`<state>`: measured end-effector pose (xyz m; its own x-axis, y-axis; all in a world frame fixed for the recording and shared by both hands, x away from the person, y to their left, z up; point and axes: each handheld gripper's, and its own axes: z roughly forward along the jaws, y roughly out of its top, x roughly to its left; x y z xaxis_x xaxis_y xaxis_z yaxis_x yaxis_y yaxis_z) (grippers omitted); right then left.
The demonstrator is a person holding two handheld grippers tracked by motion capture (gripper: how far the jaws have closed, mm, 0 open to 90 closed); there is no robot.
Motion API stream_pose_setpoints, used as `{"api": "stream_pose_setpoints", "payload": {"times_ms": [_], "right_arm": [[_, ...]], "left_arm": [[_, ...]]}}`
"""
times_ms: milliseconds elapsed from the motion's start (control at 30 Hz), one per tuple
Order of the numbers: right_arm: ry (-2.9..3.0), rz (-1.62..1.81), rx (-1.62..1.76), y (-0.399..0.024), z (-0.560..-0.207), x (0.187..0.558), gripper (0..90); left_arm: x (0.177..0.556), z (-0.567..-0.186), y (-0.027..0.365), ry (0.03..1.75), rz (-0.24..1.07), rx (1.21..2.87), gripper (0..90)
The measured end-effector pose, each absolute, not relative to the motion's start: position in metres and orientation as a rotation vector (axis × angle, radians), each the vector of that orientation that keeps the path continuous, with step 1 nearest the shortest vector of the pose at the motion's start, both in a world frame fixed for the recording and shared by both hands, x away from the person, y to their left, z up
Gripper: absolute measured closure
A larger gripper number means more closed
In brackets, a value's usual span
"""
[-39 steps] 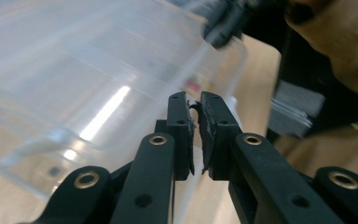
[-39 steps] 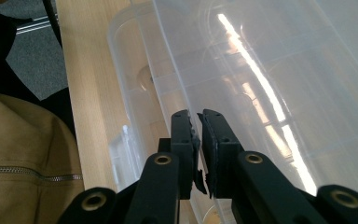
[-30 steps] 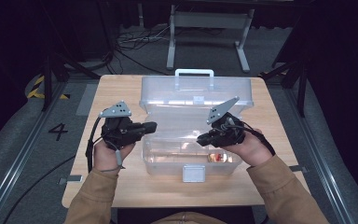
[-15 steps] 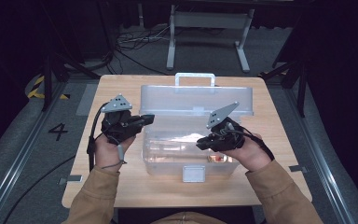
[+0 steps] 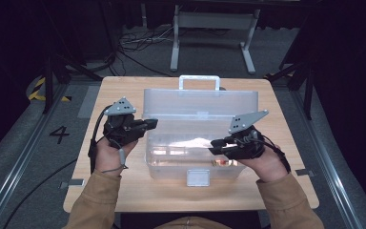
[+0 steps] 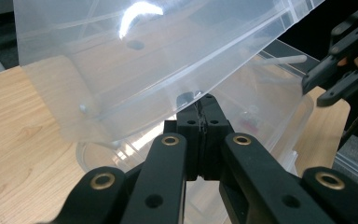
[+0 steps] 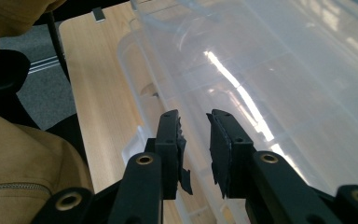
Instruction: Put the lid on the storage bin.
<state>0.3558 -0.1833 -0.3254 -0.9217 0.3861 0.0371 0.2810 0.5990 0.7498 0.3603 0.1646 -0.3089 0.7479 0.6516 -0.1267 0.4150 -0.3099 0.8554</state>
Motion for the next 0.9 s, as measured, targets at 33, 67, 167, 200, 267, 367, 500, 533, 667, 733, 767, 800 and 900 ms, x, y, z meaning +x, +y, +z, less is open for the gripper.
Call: {"api": "stream_pose_setpoints", "payload": {"times_ms": [33, 67, 167, 200, 267, 367, 500, 533, 667, 733, 767, 800, 900], "right_arm": [[2.675, 1.235, 0.572, -0.188, -0.323, 0.355, 73.7], [2.647, 1.261, 0.585, -0.193, -0.320, 0.353, 74.5], [2.592, 1.291, 0.614, -0.206, -0.316, 0.350, 77.8], [2.573, 1.296, 0.630, -0.211, -0.314, 0.349, 80.1], [2.548, 1.291, 0.660, -0.219, -0.313, 0.347, 84.4], [2.518, 1.282, 0.694, -0.230, -0.312, 0.346, 88.6], [2.474, 1.289, 0.758, -0.249, -0.311, 0.346, 89.0], [2.467, 1.294, 0.776, -0.253, -0.311, 0.347, 89.0], [2.433, 1.303, 0.832, -0.265, -0.313, 0.349, 89.0], [2.437, 1.296, 0.848, -0.270, -0.314, 0.352, 89.1], [2.447, 1.295, 0.852, -0.272, -0.314, 0.352, 89.1], [2.453, 1.282, 0.849, -0.276, -0.315, 0.353, 89.2], [2.442, 1.293, 0.884, -0.286, -0.314, 0.356, 89.2]], "left_arm": [[0.360, -0.309, 0.164, 0.814, 0.285, 1.949, 89.4], [0.360, -0.309, 0.164, 0.816, 0.288, 1.952, 89.3], [0.361, -0.310, 0.164, 0.816, 0.284, 1.967, 89.0], [0.361, -0.310, 0.163, 0.817, 0.284, 1.974, 88.8], [0.361, -0.311, 0.162, 0.818, 0.282, 1.983, 88.3], [0.360, -0.311, 0.162, 0.812, 0.277, 2.003, 87.8], [0.360, -0.310, 0.161, 0.809, 0.270, 2.022, 86.8], [0.360, -0.310, 0.160, 0.811, 0.273, 2.024, 86.7], [0.361, -0.310, 0.160, 0.798, 0.266, 2.051, 84.9], [0.360, -0.309, 0.160, 0.801, 0.268, 2.068, 84.5], [0.360, -0.309, 0.160, 0.798, 0.276, 2.077, 84.3], [0.359, -0.309, 0.160, 0.800, 0.274, 2.083, 83.9], [0.359, -0.309, 0.161, 0.805, 0.269, 2.092, 83.1]]}}
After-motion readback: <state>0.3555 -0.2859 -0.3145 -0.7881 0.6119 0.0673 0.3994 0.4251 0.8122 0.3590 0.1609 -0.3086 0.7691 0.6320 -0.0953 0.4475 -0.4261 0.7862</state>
